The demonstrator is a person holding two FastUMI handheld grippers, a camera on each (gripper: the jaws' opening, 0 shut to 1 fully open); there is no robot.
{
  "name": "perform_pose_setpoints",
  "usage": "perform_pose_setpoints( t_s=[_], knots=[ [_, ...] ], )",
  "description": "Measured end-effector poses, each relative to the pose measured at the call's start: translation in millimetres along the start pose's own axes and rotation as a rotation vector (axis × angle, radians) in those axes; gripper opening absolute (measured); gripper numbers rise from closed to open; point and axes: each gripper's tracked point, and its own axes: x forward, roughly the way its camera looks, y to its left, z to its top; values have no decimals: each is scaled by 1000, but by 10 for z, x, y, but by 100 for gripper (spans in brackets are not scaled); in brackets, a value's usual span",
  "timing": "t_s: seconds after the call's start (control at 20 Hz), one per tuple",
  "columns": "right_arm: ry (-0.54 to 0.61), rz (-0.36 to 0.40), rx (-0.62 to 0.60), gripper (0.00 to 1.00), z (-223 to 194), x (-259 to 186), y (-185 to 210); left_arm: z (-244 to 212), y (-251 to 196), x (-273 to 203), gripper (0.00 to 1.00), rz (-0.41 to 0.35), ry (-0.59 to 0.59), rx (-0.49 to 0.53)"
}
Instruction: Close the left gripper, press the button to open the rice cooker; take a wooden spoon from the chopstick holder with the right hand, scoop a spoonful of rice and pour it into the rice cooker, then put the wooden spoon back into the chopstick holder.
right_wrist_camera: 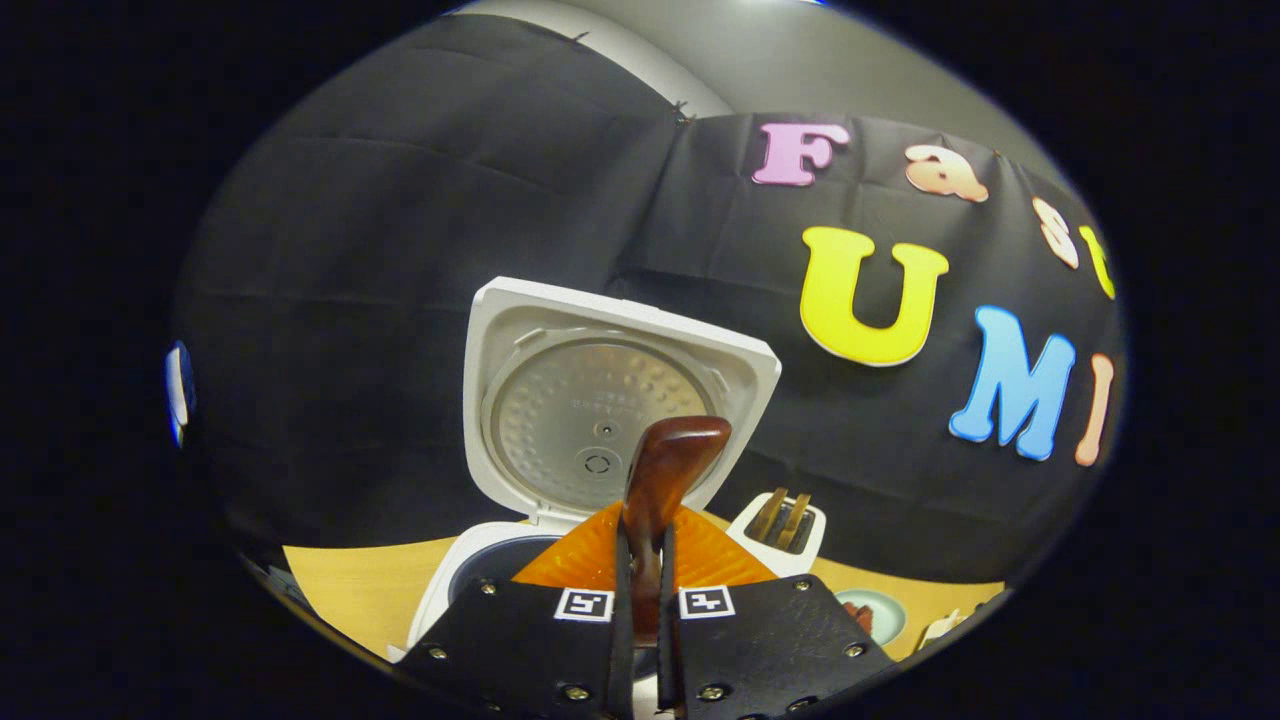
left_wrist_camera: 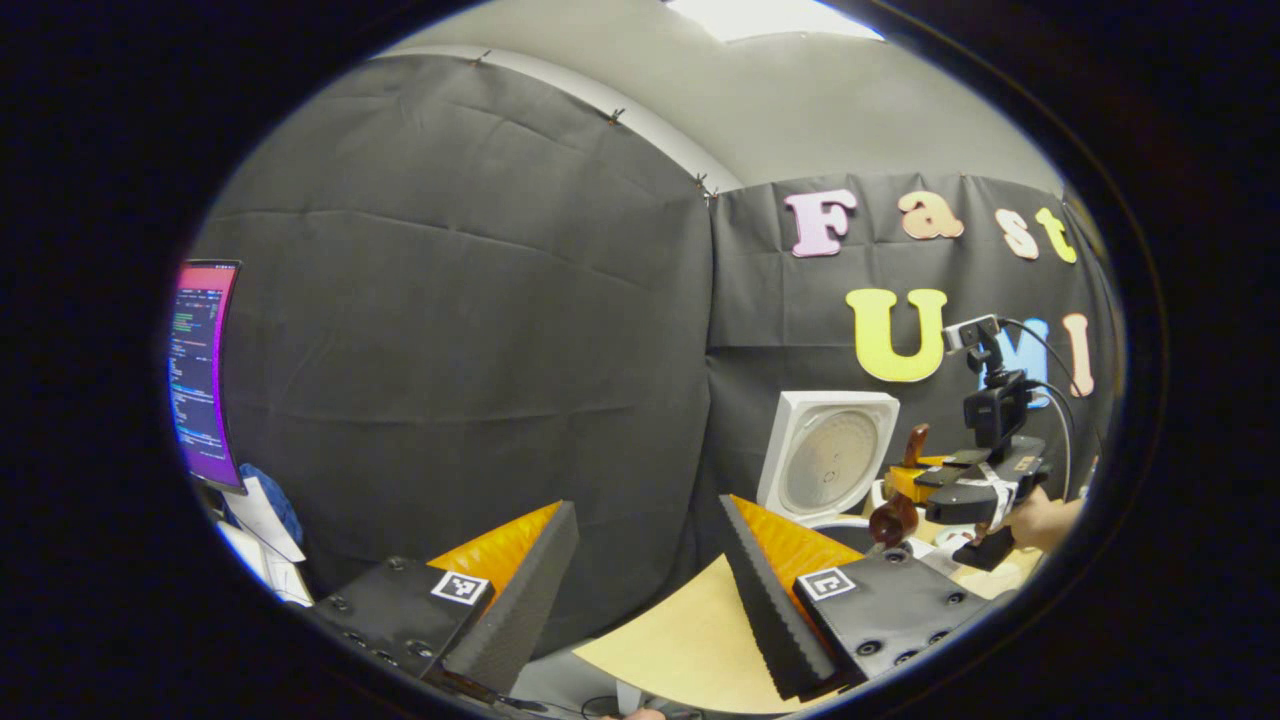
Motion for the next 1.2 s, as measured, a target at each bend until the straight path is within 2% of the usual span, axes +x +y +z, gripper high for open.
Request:
perform_pose_setpoints(
  t_s=[0.15,0.25,0.55,0.75,1.2],
  knots=[
    [-62,-25,-68,10,187,-100,-104,36,-61,8,96,-12,-8,1],
    [-74,-17,-46,10,279,-156,-172,88,-135,-3,96,-22,-17,3],
    [-94,-6,209,10,589,-469,-562,247,-439,14,99,-68,-47,-1],
    [-84,-62,311,10,580,-739,-1083,362,-722,-4,99,-105,-70,3],
    [-55,-219,329,10,205,-1368,-2114,522,-1563,-39,99,-207,-100,4]
  ],
)
